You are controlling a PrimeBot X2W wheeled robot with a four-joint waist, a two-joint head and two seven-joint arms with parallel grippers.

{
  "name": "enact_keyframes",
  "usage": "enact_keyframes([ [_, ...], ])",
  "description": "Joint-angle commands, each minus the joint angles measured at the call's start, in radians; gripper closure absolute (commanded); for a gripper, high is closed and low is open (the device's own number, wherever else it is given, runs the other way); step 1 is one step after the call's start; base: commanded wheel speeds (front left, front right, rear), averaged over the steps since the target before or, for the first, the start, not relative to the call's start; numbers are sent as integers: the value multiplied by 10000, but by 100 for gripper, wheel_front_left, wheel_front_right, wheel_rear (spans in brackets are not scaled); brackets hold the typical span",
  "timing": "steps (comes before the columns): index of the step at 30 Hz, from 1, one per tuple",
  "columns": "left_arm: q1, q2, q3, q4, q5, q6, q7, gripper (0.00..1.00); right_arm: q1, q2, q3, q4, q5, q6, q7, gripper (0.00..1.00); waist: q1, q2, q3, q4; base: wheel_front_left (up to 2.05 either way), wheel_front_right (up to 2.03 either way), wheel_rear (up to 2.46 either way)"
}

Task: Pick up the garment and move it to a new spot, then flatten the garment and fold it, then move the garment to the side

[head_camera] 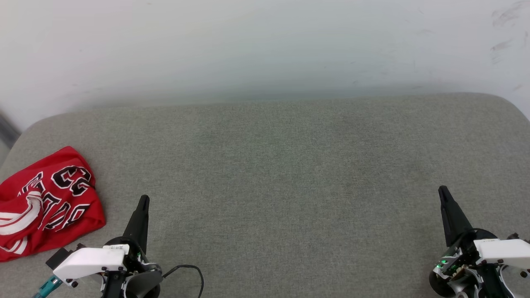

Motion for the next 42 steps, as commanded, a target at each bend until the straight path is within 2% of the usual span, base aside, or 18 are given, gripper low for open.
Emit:
enact_keyframes([
  [1,-60,-10,10,1,1,-25,-6,100,-119,24,5,-24,-44,0,-4,100,0,0,0,0,0,0,0],
  [31,-60,-10,10,-1,1,-25,-6,100,-119,24,7,-24,-44,0,-5,100,0,0,0,0,0,0,0],
  [32,0,0,-5,7,-1,0,0,0,2,0,1,5,-2,0,-3,0,0,0,0,0,0,0,0],
  [42,151,-17,-464,-180,-10,4,-343,0,293,11,202,-105,-125,-2,-339,0,0,0,8,3,0,0,0],
])
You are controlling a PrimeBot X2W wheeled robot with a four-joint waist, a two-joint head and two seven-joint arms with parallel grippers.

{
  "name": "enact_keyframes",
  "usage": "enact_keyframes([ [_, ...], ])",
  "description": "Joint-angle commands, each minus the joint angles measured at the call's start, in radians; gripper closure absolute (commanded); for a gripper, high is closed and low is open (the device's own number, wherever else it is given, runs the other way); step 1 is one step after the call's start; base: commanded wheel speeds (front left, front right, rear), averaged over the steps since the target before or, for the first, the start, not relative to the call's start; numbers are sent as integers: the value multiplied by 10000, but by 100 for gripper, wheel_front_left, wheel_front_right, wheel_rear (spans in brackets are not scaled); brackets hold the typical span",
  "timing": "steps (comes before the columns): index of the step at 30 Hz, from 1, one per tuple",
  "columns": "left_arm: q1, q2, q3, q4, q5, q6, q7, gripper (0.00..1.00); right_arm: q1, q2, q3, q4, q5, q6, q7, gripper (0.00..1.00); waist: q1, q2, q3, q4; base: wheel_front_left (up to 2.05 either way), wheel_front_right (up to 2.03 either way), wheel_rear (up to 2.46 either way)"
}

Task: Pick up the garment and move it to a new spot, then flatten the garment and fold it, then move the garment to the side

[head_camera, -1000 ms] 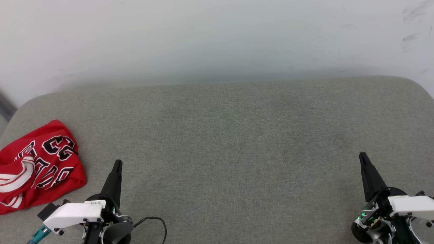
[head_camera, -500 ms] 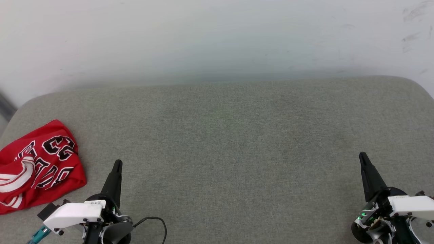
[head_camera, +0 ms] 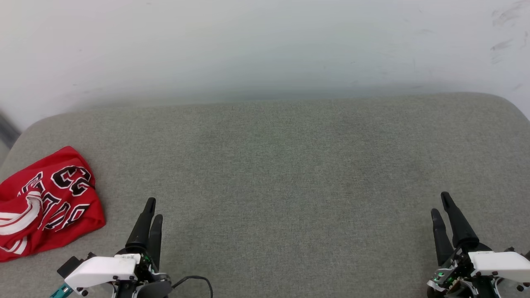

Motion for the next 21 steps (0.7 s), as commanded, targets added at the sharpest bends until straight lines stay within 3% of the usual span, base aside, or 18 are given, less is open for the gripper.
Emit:
enact_keyframes([
  [1,-228,29,-144,-338,-10,-2,-129,0,-124,-16,63,-302,-86,0,-124,0,0,0,2,4,0,0,0],
  [12,-207,37,-612,-1168,298,-3,-733,0,50,-16,224,-839,-921,1,-726,0,0,0,23,12,0,0,0],
  [21,-288,42,-753,-1707,1492,-3,-1101,0,42,-17,214,-1418,-2981,1,-1091,0,0,0,74,28,0,0,0],
])
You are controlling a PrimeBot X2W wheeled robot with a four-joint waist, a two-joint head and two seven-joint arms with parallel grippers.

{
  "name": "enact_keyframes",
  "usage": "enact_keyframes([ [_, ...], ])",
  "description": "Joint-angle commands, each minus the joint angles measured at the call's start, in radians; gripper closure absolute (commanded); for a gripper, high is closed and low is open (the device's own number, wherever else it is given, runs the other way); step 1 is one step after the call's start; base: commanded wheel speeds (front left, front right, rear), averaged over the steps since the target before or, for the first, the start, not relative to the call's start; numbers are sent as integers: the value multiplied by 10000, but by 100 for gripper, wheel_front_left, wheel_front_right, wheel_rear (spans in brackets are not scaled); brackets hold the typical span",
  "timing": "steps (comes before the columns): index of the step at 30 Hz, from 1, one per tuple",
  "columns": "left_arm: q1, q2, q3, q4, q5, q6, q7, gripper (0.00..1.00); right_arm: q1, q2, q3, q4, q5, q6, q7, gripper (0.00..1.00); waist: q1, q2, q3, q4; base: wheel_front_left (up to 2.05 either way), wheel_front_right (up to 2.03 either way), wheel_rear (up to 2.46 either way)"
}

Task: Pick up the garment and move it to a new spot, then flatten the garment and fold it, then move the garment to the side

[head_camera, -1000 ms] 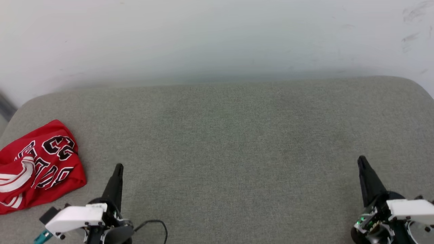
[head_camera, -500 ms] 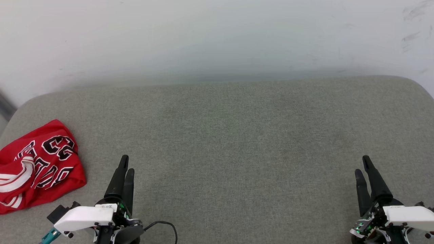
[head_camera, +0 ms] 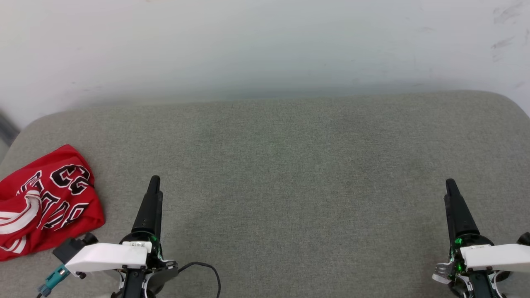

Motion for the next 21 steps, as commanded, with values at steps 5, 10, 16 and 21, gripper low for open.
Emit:
enact_keyframes([
  [5,-332,41,-4,-543,929,-3,-264,0,-112,-23,99,-545,-1706,1,-261,0,0,0,33,7,0,0,0],
  [10,-381,44,-207,-656,2145,-4,-441,0,-106,-24,160,-743,-3026,1,-440,0,0,0,65,17,0,0,0],
  [16,-425,46,-469,-694,3777,-4,-648,0,-85,-24,266,-935,-4600,1,-646,0,0,0,96,8,0,0,0],
  [21,-377,48,-612,-683,5056,-4,-812,0,-13,-24,343,-991,-5748,2,-807,0,0,0,98,-10,0,0,0],
])
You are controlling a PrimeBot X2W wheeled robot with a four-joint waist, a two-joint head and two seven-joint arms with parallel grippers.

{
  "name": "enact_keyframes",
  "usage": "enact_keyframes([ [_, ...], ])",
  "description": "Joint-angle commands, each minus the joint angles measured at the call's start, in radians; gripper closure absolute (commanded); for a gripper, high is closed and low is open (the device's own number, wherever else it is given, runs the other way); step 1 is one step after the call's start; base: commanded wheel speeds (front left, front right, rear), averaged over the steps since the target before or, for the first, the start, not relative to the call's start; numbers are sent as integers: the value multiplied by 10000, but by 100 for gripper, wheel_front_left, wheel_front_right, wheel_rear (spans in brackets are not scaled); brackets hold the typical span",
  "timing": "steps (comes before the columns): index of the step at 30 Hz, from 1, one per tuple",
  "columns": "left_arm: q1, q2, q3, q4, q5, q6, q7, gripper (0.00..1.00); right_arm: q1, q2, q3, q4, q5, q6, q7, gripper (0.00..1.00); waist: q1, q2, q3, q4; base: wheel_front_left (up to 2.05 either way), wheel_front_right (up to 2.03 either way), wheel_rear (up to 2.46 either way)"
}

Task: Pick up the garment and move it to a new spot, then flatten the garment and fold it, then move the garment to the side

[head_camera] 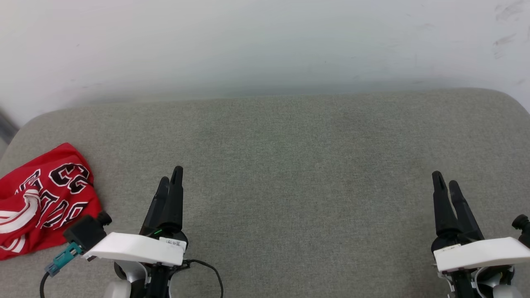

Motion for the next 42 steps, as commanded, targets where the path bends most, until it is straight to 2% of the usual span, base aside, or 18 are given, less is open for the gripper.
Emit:
enact_keyframes([
  [1,-184,37,-61,-138,604,-4,-128,0,-5,-24,30,-166,-568,2,-116,0,0,-1,-2,-7,0,0,0],
  [16,49,163,-197,93,3722,-4,-568,0,250,-65,52,-507,-3104,1,-15,0,0,-1,-30,-42,0,0,0],
  [32,323,174,-118,284,5991,34,-956,0,426,-55,121,-892,-4940,2,101,0,0,-1,-134,-71,0,0,0],
  [34,313,219,-147,395,6628,113,-1050,0,480,-51,128,-963,-5343,2,188,0,0,-1,-113,-67,0,0,0],
  [42,237,237,-184,422,7401,263,-1207,0,512,-43,123,-1101,-5942,2,303,0,0,-1,-55,-52,0,0,0],
])
